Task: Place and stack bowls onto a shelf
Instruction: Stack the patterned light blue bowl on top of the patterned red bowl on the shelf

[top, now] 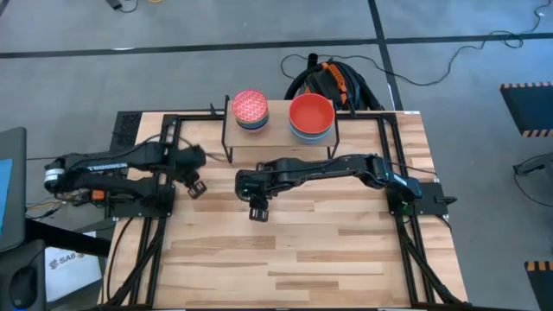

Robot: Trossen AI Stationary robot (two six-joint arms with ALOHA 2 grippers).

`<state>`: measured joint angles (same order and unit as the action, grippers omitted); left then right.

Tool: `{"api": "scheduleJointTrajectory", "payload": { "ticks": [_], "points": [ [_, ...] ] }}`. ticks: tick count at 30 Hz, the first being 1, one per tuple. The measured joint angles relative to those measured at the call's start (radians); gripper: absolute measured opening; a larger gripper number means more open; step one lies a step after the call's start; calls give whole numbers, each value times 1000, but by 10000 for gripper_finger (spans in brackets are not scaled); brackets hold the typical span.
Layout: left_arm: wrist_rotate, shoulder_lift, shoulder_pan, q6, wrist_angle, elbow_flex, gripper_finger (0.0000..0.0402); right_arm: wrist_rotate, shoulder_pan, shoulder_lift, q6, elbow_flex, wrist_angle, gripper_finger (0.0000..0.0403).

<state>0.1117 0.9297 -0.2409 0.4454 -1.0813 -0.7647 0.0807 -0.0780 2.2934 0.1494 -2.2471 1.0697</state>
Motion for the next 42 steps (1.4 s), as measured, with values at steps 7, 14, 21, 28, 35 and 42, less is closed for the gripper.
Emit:
{"api": "scheduleJointTrajectory", "payload": {
  "ticks": [7, 14, 21, 28, 35, 42],
  "points": [
    [46, 4, 342, 172, 56, -1, 0, 0, 12, -124, 197, -1, 51, 193],
    [103, 119, 623, 239, 228, -2, 0, 10, 21, -240, 397, -1, 118, 193],
    [95, 345, 793, 192, 401, -10, 0, 50, 14, -289, 453, -1, 184, 193],
    [94, 541, 840, 182, 496, -67, 0, 52, 50, -279, 358, -1, 300, 193],
    [111, 685, 829, 80, 506, -178, 0, 74, 55, -289, 255, 162, 316, 193],
    [114, 746, 763, 19, 535, -245, 0, -88, 19, -345, 235, 527, 78, 193]
  ]
}}
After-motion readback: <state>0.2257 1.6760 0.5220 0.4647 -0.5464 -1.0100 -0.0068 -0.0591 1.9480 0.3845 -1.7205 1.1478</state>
